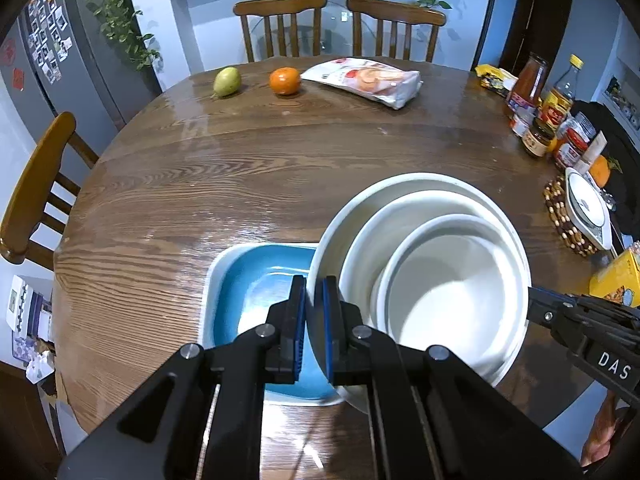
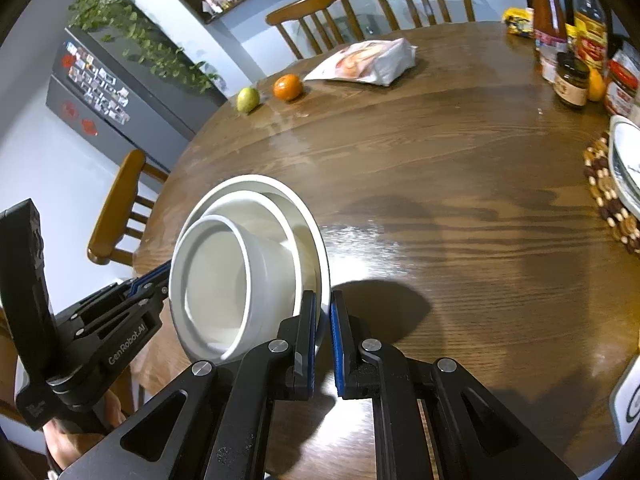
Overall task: Organize plates and bowls
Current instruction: 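Lower the bowl stack into the teal dish on the blue-and-white tray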
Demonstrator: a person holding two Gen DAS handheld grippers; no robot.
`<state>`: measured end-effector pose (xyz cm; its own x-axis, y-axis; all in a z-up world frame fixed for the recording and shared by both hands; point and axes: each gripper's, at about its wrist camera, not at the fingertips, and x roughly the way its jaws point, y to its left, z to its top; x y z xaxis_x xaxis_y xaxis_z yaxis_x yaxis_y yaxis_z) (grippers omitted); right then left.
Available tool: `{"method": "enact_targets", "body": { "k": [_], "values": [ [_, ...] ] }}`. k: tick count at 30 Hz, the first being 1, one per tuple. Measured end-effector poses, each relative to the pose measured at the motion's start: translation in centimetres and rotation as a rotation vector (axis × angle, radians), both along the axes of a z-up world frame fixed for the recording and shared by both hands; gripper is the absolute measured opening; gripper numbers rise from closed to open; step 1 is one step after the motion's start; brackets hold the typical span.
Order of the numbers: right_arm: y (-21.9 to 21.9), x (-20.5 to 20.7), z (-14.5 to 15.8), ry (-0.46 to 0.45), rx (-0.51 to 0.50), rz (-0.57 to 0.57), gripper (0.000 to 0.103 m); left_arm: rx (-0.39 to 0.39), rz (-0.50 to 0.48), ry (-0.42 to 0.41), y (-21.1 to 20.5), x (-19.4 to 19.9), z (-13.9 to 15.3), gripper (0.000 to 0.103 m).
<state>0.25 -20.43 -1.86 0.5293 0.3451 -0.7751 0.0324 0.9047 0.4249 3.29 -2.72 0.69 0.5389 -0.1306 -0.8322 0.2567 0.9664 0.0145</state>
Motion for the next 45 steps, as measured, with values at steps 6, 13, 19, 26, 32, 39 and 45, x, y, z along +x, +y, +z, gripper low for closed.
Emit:
{"method": "enact_targets", "body": {
  "k": [6,13,19,26,32,39,45],
  "values": [
    [2.7,1.1,0.2,0.002,-0.006,0.021,0.011,-0.001,0.02,0.0,2.8,0.8,0.2,0.003],
    [5.1,2.0,0.5,0.002,-0.019,0.047,0.011,-0.005,0.042,0.004,5.5,1.3,0.3,0.003],
    [6.6,2.7,-0.1,0.028,-0.02,0.06,0.011,-0.011,0.055,0.033,7.1,1.9,-0.5,0.003],
    [7.5,3.5,-1.5,0.08,-0.022,0.055,0.011,-0.021,0.052,0.088,8.0,2.8,-2.2,0.003],
    [7.7,4.2,-2.4,0.112,-0.025,0.044,0.011,-0.026,0.047,0.12,8.2,3.6,-3.2,0.003],
    [7.9,5.0,-3.3,0.143,-0.03,0.041,0.011,-0.027,0.049,0.153,8.4,4.4,-4.2,0.003],
    [8.0,5.6,-3.6,0.159,-0.033,0.042,0.011,-0.03,0.05,0.164,8.5,4.9,-4.3,0.003]
  ]
}}
